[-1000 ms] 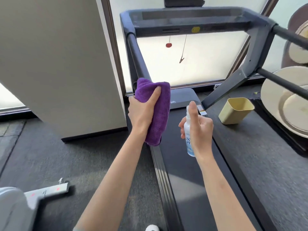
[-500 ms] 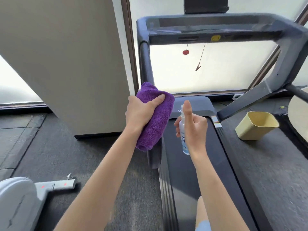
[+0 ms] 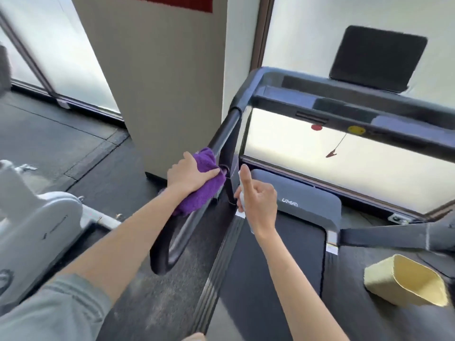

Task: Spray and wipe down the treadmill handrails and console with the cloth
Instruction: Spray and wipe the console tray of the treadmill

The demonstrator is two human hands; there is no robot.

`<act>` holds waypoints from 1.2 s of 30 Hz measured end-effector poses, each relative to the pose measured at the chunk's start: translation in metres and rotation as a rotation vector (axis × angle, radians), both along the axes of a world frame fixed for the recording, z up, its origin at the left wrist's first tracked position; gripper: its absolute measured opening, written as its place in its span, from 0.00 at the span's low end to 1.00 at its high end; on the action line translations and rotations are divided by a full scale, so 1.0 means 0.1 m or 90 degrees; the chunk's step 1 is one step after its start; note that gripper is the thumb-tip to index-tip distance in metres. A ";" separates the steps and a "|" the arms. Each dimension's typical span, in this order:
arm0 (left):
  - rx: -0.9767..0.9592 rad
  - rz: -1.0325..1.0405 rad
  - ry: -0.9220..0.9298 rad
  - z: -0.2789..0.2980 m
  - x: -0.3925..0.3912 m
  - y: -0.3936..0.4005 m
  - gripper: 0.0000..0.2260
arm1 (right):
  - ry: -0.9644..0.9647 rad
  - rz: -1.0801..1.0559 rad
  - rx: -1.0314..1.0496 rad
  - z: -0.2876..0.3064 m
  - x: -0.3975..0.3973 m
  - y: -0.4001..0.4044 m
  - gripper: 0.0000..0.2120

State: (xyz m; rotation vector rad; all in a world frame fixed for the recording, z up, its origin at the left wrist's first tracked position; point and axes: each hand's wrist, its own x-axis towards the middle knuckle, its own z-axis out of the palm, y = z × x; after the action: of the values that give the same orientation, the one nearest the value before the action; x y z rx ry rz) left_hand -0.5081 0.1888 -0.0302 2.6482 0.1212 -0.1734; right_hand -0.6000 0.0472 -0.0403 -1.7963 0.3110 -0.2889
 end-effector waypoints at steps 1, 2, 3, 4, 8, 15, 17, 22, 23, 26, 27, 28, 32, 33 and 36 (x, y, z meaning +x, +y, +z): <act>0.009 0.020 0.010 0.02 0.00 -0.03 0.40 | 0.010 0.013 -0.009 0.08 0.03 -0.09 0.36; 0.018 0.038 0.012 0.02 0.00 -0.04 0.40 | 0.016 0.024 -0.014 0.15 0.06 -0.16 0.36; 0.025 0.050 0.011 0.03 0.00 -0.05 0.39 | 0.021 0.036 -0.015 0.21 0.10 -0.23 0.36; 0.032 0.057 0.009 0.03 0.00 -0.07 0.39 | 0.025 0.047 -0.015 0.26 0.15 -0.28 0.36; 0.059 0.067 0.006 0.05 0.08 -0.18 0.38 | 0.043 0.087 -0.006 0.34 0.41 -0.42 0.37; 0.075 0.073 -0.002 0.08 0.43 -0.39 0.37 | 0.066 0.162 -0.014 0.22 0.99 -0.53 0.38; 0.087 0.085 -0.021 0.02 0.56 -0.45 0.36 | 0.082 0.180 -0.015 0.18 1.20 -0.57 0.38; 0.113 0.101 -0.027 -0.05 0.95 -0.61 0.33 | 0.107 0.197 -0.060 0.15 1.83 -0.72 0.36; 0.120 0.101 -0.027 -0.05 1.03 -0.64 0.32 | 0.113 0.194 -0.071 0.14 1.95 -0.78 0.36; 0.121 0.102 -0.040 -0.05 1.27 -0.77 0.31 | 0.130 0.178 -0.073 0.14 2.26 -0.97 0.36; 0.119 0.100 -0.047 -0.06 1.32 -0.82 0.32 | 0.132 0.167 -0.071 0.15 2.33 -1.03 0.36; 0.123 0.101 -0.051 -0.06 1.40 -0.86 0.32 | 0.136 0.161 -0.069 0.15 2.41 -1.10 0.36; 0.168 0.104 -0.059 -0.05 1.75 -1.08 0.34 | 0.147 0.145 -0.082 0.13 2.77 -1.41 0.37; 0.180 0.105 -0.062 -0.05 1.84 -1.14 0.35 | 0.144 0.149 -0.092 0.13 2.86 -1.49 0.39; 0.219 0.111 -0.081 -0.06 2.02 -1.29 0.37 | 0.123 0.169 -0.165 0.26 3.17 -1.75 0.41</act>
State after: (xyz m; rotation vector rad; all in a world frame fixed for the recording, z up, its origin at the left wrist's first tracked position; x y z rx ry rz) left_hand -0.3065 0.0602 -0.0361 2.9612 0.3675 0.0818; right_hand -0.2829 -0.1281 -0.0142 -2.1009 0.1721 0.0353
